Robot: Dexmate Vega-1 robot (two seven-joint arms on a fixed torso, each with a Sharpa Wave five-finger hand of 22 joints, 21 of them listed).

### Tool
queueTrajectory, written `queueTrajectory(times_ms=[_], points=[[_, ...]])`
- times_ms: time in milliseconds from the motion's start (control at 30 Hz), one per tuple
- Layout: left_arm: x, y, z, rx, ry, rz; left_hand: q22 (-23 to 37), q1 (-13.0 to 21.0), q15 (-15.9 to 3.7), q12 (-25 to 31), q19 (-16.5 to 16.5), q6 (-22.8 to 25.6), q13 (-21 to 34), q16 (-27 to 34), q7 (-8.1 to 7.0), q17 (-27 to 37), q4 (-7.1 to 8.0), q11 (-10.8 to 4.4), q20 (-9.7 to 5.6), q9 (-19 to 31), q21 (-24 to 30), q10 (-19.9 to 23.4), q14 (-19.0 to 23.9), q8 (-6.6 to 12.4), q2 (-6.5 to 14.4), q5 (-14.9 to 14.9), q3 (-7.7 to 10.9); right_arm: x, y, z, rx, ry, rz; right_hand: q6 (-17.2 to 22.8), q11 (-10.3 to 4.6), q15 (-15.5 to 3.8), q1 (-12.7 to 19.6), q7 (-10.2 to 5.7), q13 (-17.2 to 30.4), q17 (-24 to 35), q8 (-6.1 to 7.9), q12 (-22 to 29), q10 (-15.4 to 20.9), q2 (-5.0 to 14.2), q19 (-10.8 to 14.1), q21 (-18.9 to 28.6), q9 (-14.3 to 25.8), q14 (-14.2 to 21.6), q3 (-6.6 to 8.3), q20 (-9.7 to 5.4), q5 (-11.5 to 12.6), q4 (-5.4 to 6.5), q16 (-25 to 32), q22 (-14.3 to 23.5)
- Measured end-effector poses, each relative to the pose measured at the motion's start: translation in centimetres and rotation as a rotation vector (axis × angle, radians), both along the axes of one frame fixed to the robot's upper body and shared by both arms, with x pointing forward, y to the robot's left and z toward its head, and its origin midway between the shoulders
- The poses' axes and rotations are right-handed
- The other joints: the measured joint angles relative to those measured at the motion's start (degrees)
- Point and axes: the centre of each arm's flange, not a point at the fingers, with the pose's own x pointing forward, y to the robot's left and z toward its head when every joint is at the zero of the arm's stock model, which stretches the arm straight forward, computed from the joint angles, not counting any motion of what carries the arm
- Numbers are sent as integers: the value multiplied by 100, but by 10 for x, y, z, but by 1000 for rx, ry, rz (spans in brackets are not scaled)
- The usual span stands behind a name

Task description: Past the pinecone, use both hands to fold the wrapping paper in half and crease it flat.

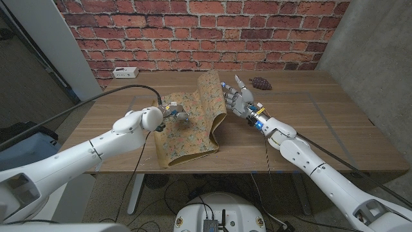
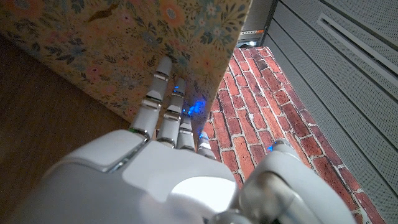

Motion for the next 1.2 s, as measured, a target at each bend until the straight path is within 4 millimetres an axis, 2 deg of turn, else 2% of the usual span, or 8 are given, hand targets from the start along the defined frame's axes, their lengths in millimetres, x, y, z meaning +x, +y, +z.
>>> queueTrajectory(times_ms=[67, 167, 233, 367, 533, 800, 967, 1200], points=[[-1, 0, 0, 0, -1, 1, 0, -1, 0, 0, 0, 0, 1, 0, 0, 0, 0, 0, 0, 0, -3, 0, 0, 0, -1, 0, 0, -1, 1, 2, -9, -13, 4, 128, -286, -60, -26, -128, -6, -32, 0, -47, -13, 31, -202, -138, -9, -215, 6, 40, 10, -6, 0, 0], [-2, 0, -1, 0, -1, -1, 0, -31, 1, 0, 0, 0, 3, 0, 0, 0, 0, -1, 0, 0, -3, -1, 1, 0, -31, 0, 0, -1, 1, 4, -22, -39, 10, 289, -641, -131, 105, -294, -6, -67, 0, -139, -269, 162, -237, -193, -9, -321, 75, 41, 72, -75, 3, 6], [-3, 0, -1, 0, 0, -2, 0, -31, 1, 1, 0, 0, 3, 0, 0, 0, 23, -1, 0, 0, -3, -1, 1, 0, -31, 0, 23, -3, 2, 5, -26, -55, 15, 323, -737, -191, 133, -399, -6, -90, 0, -162, -413, 189, -168, -193, -9, -274, 114, 59, 71, -114, 43, 15], [-4, 2, -1, -3, -7, 4, 0, -31, 1, 13, 0, 0, 2, 0, 0, 1, 23, -1, 0, 0, -3, -1, 1, 0, -31, 0, 23, -2, 5, 7, -46, -71, 18, 246, -334, -220, 169, -328, -6, -117, -46, -153, -587, 225, -70, -247, -9, -246, 129, 58, 71, -128, 51, 17], [-6, 2, -1, -5, -11, 4, 0, -46, 1, 13, 0, 0, 2, 0, 0, 1, 23, -1, 0, 0, -3, -1, 1, 0, -15, 0, 23, -4, 6, 7, -83, -88, 8, 487, 49, -195, 169, 14, -6, -117, -10, -9, -257, 225, -317, -396, -9, -310, 129, -188, 71, -128, 51, 17], [-10, 1, 0, -4, -24, 0, -9, -118, 1, 24, 16, 0, 8, 0, 0, -11, -47, 23, -16, 0, -3, 22, 2, 0, -89, 0, 62, -6, 9, 8, -196, -113, -29, 935, 253, -114, 147, 274, -5, -144, 68, 37, 111, 248, -419, -402, -8, -390, 128, -371, 71, -128, 51, 16], [-14, 1, 0, -3, -41, 1, -16, 3, 2, 52, 73, 74, 16, 1, -30, -28, -464, 29, -71, -8, -3, 71, 56, 0, -473, -39, -35, -11, 11, 13, -295, -146, -60, 1048, 283, -92, 147, 347, -5, -144, 110, 36, 185, 248, -387, -401, -8, -368, 128, -403, 71, -128, 51, 16], [-27, 1, 5, 6, -182, 15, -9, 379, -15, 52, 40, 189, 3, 67, -145, 11, -1135, -64, 84, -17, -101, 126, 304, 18, -805, -39, -132, -13, 11, 16, -379, -175, -108, 1129, 262, -92, 124, 345, -5, -143, 110, 83, 263, 271, -387, -401, -8, -368, 128, -402, 71, -128, 51, 16]])
